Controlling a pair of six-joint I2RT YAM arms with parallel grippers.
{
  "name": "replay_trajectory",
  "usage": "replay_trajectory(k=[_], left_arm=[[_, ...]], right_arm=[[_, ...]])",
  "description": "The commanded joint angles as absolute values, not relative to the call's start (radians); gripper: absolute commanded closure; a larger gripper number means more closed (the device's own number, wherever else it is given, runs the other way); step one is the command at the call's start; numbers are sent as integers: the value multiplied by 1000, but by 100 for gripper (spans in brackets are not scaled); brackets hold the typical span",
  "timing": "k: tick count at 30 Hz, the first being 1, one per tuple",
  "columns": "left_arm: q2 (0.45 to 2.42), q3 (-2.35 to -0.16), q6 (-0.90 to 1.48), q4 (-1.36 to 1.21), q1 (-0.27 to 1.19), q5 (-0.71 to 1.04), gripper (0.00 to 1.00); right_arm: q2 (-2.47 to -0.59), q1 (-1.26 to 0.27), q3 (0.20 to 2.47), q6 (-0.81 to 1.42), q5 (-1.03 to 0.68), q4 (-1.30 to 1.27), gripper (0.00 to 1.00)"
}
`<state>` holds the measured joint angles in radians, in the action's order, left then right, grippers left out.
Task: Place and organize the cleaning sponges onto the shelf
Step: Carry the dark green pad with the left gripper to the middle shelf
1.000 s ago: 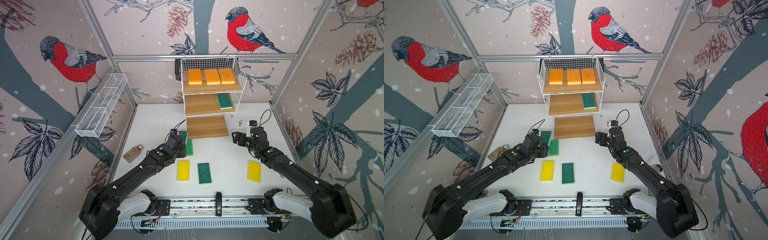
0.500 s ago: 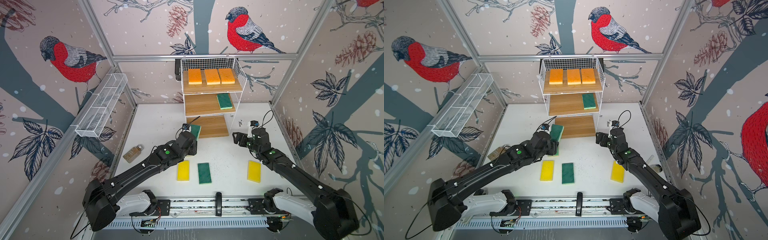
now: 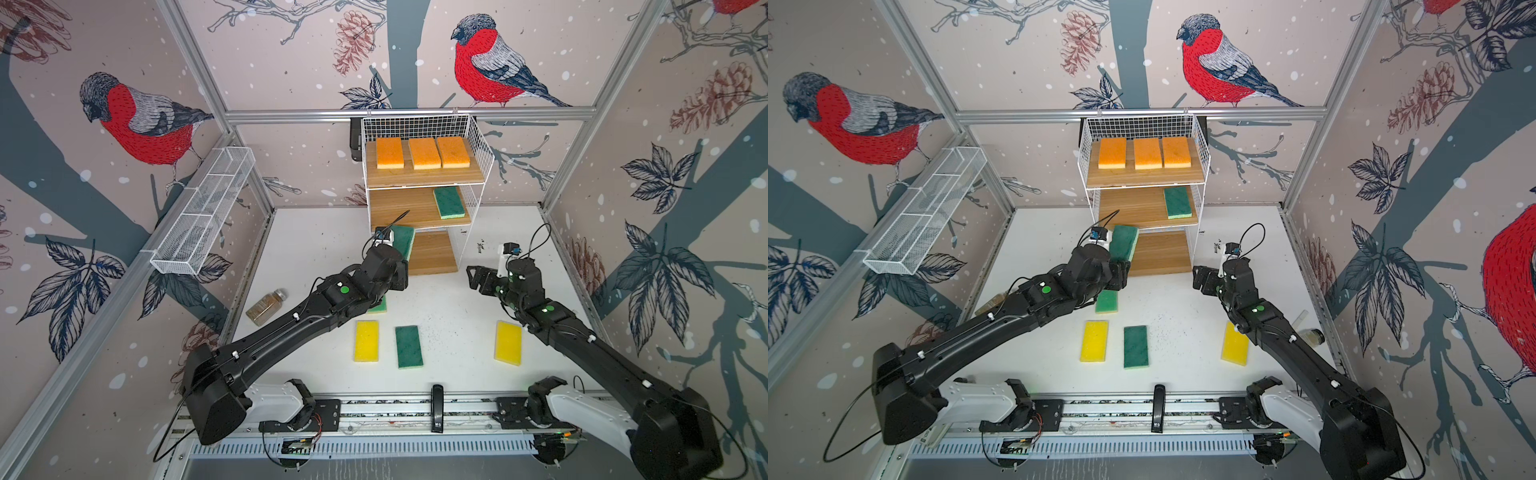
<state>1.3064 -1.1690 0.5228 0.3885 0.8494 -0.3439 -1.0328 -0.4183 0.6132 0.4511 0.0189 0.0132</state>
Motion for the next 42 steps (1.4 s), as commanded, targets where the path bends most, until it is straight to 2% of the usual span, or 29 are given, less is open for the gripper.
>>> replay_trajectory(k=[1, 42], left_arm=[[1330, -1205, 503, 338, 854, -362, 37], [1715, -1537, 464, 139, 861, -600, 36]], right_arm=[[-1025, -417, 612, 457, 15, 8, 11], [-989, -418, 600, 439, -30, 5, 10]])
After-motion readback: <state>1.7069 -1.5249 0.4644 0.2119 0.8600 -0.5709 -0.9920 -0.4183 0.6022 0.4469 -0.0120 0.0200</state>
